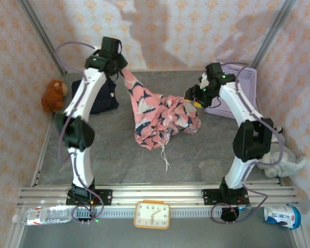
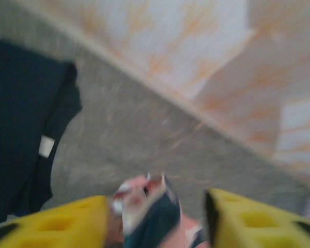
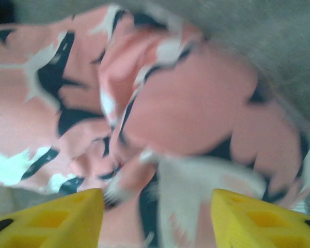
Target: Fold and stack the mixed laundry pile
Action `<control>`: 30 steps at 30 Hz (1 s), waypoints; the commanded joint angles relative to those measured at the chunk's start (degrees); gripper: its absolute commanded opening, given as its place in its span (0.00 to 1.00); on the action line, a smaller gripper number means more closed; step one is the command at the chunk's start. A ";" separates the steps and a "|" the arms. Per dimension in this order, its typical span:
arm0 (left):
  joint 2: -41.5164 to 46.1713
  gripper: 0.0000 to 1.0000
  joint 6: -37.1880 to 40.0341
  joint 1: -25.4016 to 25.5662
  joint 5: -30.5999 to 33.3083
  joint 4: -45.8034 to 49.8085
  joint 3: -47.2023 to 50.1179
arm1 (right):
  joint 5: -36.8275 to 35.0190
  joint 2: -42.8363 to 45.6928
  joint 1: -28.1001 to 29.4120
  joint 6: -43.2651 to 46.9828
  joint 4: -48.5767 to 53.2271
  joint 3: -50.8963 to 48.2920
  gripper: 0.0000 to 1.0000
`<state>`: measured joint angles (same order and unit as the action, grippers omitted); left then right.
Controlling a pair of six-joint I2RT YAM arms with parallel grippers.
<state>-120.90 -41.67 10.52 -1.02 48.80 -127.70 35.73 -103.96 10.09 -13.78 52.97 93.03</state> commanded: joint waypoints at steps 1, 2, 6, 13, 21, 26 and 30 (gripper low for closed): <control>-3.95 0.81 1.70 1.60 -4.61 12.20 -3.48 | -7.97 2.13 1.60 -1.67 -0.76 -2.05 0.59; -3.19 0.87 2.44 2.63 -4.09 11.48 -2.04 | -9.81 3.24 2.56 -0.87 0.03 -2.56 0.59; 4.30 0.88 2.58 5.86 -3.80 6.84 8.97 | -14.80 7.37 8.41 1.80 2.55 -5.03 0.59; 20.04 0.86 -3.77 11.82 -8.99 -3.51 38.12 | -14.10 8.96 17.51 -0.92 -2.92 -12.57 0.59; 24.82 0.82 -8.50 18.80 -12.87 -7.97 56.86 | -11.62 1.88 20.06 -4.07 -7.14 -15.10 0.64; 21.52 0.79 -8.29 20.57 -13.21 -10.19 59.55 | -11.52 -1.70 20.17 -7.75 -9.86 -14.42 0.64; 17.12 0.73 -6.78 20.44 -13.29 -10.87 56.90 | -12.80 -4.85 20.19 -10.34 -11.01 -12.59 0.63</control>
<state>-101.51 -49.15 31.24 -14.22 40.16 -68.73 24.77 -106.89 29.98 -21.06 43.94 78.54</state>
